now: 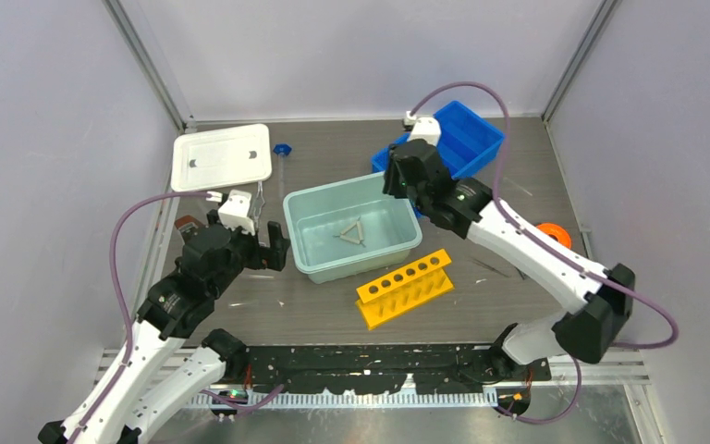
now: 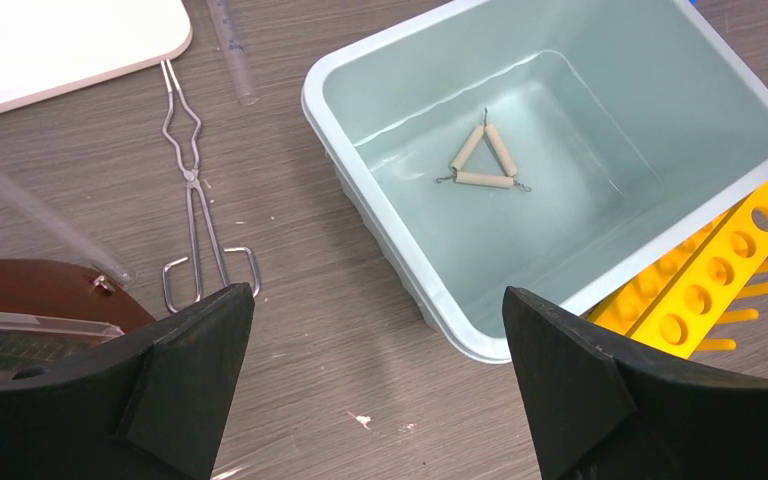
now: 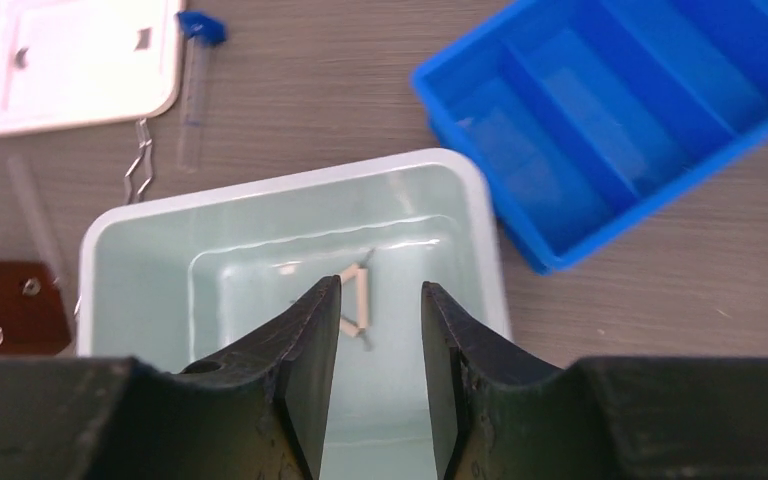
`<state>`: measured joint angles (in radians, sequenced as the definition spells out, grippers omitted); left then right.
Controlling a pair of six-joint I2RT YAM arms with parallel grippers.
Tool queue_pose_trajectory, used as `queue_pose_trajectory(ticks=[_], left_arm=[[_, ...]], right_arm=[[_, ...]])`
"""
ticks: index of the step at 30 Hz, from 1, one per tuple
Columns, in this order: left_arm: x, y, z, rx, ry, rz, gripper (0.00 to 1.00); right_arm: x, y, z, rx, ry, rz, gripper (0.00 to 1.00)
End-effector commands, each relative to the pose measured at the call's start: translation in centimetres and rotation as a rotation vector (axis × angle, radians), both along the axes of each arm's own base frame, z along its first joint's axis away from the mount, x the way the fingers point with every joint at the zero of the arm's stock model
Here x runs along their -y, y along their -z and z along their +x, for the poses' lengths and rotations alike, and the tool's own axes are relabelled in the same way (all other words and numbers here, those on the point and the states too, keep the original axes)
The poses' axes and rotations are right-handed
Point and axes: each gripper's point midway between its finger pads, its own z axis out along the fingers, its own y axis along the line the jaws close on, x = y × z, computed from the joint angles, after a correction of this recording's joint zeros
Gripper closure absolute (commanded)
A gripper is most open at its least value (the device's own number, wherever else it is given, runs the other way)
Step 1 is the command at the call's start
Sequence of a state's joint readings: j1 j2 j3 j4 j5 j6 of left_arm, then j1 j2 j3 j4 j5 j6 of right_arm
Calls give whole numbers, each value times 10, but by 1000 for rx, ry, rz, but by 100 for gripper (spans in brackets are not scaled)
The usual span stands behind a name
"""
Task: Organize the chemistry lab equipment
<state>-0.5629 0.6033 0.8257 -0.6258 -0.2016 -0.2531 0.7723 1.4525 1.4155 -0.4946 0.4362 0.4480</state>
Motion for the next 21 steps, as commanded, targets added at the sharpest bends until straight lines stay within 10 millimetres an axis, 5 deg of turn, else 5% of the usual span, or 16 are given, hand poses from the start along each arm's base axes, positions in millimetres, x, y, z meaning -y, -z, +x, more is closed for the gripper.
queue_pose_trajectory(ticks=[1, 12, 21], left_arm=[[1, -12, 1, 49, 4, -23, 0], [2, -14, 0, 57, 10, -33, 0], [1, -12, 1, 49, 5, -26, 0]], right_arm=[[69, -2, -6, 54, 287, 13, 59], [213, 69, -24, -39, 805, 176, 59], [258, 102, -27, -85, 955, 146, 59]])
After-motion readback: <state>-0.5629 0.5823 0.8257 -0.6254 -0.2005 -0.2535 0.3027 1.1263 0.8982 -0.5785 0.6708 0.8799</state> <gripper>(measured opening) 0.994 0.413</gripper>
